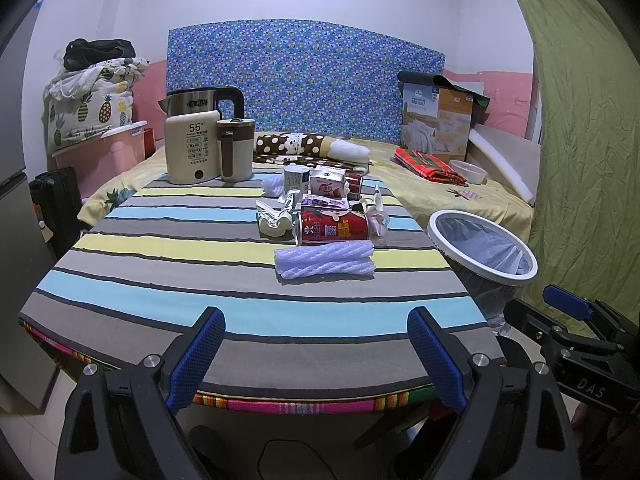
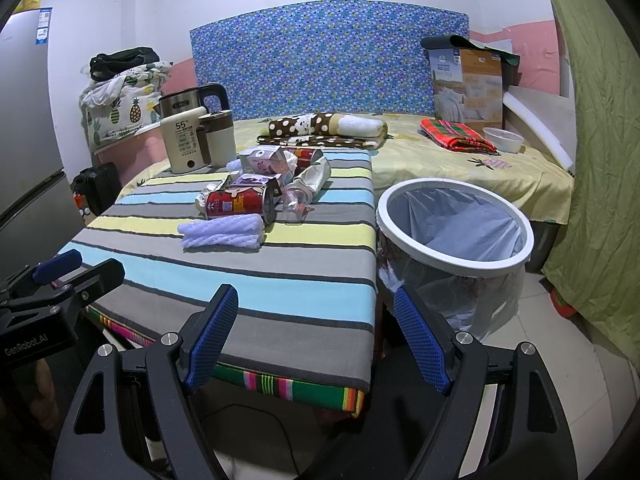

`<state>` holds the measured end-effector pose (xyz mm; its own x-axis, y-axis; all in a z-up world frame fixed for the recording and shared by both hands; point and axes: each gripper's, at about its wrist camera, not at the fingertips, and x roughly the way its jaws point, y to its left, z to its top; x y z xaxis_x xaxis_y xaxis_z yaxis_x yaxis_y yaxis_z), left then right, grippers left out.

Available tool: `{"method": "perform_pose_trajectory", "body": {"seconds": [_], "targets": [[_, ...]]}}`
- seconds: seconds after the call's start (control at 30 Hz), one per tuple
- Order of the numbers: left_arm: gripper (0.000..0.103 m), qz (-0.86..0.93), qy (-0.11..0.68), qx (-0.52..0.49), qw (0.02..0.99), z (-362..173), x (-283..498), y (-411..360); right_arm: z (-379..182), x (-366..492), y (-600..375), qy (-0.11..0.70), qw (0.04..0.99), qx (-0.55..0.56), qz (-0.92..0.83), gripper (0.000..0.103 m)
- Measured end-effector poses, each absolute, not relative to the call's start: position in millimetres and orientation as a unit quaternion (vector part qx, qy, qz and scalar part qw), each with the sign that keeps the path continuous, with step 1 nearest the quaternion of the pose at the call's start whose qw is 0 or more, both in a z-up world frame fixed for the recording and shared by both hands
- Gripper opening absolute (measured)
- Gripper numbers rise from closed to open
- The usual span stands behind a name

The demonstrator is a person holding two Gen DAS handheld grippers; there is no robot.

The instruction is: Collect trash

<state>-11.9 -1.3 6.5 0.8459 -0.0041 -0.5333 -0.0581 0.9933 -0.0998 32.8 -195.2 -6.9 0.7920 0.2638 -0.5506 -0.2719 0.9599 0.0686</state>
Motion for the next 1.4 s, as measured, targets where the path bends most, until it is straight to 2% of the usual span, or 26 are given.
{"method": "perform_pose_trajectory", "body": {"seconds": [1.0, 1.4], "targets": [[0.093, 0.014, 0.281, -0.055, 0.958, 5.4, -9.0, -1.3, -7.4, 33.0, -194.0, 0.292, 0.946, -0.008, 0.142, 0.081], [0.093, 0.006, 0.300, -0.055, 0.952, -0.5, 24.7, 13.4, -5.0, 55.9, -186.0, 0.295, 0.941, -0.012, 0.163, 0.081]]}}
